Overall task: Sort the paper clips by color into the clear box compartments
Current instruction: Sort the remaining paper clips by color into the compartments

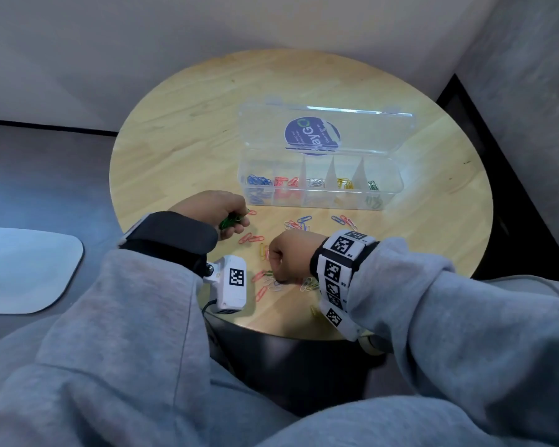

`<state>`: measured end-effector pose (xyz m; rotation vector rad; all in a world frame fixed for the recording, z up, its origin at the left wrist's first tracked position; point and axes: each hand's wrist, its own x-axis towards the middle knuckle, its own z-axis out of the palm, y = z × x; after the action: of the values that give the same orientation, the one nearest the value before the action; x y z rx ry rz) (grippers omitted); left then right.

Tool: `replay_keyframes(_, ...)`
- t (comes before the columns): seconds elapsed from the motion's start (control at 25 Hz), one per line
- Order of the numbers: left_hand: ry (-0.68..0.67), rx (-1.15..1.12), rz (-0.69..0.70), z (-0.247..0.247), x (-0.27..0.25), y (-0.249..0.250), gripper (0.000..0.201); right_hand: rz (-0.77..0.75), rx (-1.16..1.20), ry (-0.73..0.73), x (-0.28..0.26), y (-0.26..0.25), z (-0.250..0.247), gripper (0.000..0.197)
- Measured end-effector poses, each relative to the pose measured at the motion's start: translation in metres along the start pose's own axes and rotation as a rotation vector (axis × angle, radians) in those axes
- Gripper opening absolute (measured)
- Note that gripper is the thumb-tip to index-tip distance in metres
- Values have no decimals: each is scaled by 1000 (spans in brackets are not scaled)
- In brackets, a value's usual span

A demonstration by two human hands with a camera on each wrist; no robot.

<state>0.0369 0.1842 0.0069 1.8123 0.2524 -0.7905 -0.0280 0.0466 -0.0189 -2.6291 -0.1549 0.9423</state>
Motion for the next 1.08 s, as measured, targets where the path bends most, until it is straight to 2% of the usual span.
replay_keyframes(0.24,-38,-183,-35,6,-5,5,22,152,265,19,-12,26,-20,18)
replay_keyframes(0.4,-46,-344,1,6,-10,9,21,225,873,118,-27,60,-37,29)
replay_keyframes(0.64,-58,-596,29,16,-22,17,16,205,1414,326,-56,88,-40,24)
replay_keyframes(0.88,-191,-646,-31,36,-30,21,33,265,1769,385,-75,105,-38,28)
replay_keyframes(1.08,-253,-650,-52,55,-30,30,35,203,1918,360,-92,116,-42,29)
